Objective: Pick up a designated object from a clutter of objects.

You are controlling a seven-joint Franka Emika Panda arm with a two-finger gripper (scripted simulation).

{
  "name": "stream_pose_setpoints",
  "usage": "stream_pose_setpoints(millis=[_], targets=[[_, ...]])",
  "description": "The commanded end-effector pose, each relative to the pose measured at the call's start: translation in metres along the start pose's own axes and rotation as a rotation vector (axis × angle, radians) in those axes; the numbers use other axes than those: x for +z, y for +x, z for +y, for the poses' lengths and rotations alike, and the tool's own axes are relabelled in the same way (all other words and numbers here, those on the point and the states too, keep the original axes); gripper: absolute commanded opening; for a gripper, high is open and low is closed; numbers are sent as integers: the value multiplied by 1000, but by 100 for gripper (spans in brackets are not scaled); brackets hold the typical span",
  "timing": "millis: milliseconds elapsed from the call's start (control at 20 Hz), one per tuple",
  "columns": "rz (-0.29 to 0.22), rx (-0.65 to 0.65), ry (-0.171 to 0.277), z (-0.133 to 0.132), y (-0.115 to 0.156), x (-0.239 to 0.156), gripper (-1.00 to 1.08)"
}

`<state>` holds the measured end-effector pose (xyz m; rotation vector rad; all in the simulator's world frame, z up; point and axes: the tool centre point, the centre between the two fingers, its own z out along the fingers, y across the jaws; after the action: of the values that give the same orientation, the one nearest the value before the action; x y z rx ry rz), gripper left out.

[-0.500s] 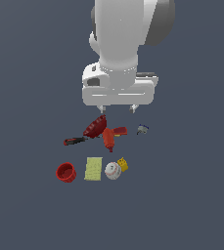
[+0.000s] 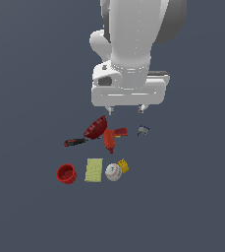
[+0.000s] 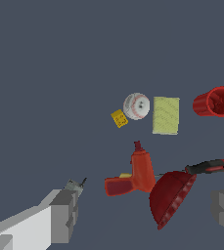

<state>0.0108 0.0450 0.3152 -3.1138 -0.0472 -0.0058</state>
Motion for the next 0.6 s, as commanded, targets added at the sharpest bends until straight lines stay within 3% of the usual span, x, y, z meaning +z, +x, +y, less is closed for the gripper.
stream_pose_setpoints(millis=[0, 550], targets=[[4, -3, 0, -5, 1, -1, 100], [3, -31, -1, 16, 19, 14, 100]])
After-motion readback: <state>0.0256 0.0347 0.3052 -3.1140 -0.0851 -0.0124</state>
